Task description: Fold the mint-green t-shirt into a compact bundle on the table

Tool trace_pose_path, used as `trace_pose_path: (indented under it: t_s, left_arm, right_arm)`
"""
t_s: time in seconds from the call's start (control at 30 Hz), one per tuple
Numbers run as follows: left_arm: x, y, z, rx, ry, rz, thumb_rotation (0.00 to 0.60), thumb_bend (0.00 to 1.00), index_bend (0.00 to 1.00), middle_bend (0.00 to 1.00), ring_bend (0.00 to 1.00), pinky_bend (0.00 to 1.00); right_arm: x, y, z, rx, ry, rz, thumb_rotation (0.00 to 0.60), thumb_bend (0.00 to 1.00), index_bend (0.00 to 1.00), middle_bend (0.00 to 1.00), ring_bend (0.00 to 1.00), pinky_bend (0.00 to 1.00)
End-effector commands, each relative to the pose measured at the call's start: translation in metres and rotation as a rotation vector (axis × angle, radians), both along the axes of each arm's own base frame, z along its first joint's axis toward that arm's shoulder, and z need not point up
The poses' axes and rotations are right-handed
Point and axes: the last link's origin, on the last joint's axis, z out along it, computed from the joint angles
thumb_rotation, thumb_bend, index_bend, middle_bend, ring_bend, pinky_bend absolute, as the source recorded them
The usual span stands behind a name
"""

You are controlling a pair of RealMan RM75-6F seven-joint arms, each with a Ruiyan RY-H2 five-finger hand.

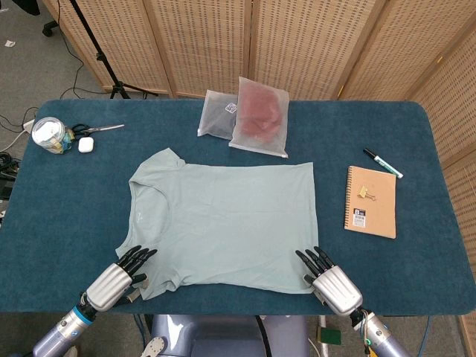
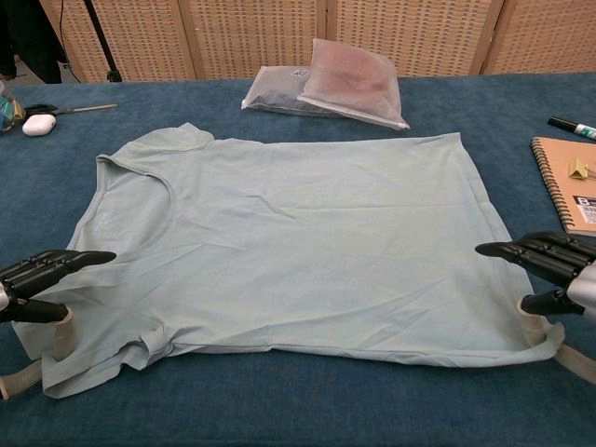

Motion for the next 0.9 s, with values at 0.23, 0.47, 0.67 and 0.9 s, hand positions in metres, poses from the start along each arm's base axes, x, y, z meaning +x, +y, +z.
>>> trace_pose_path:
  t_s: [0.23, 0.47, 0.67, 0.9]
  left_arm:
    - [0.000, -0.001, 0.003, 0.010, -0.004, -0.006, 0.600, 0.59, 0.73, 0.00, 0.00, 0.00]
    - [0.004, -0.011, 0.020, 0.003, -0.047, -0.057, 0.600, 0.59, 0.74, 0.00, 0.00, 0.00]
    - [0.008, -0.020, 0.028, -0.013, -0.072, -0.091, 0.600, 0.59, 0.74, 0.00, 0.00, 0.00]
    - [0.010, -0.036, 0.040, -0.040, -0.093, -0.132, 0.600, 0.59, 0.74, 0.00, 0.00, 0.00]
  right_arm:
    - [0.001, 0.001, 0.000, 0.009, -0.004, 0.008, 0.600, 0.76, 0.59, 0.00, 0.00, 0.00]
    - [0.008, 0.006, 0.003, 0.113, -0.072, 0.097, 0.600, 0.83, 0.63, 0.02, 0.00, 0.00]
    - [0.015, 0.012, 0.009, 0.172, -0.079, 0.172, 0.600, 0.83, 0.63, 0.03, 0.00, 0.00]
    - [0.021, 0.029, 0.016, 0.234, -0.085, 0.248, 0.600, 0.83, 0.63, 0.03, 0.00, 0.00]
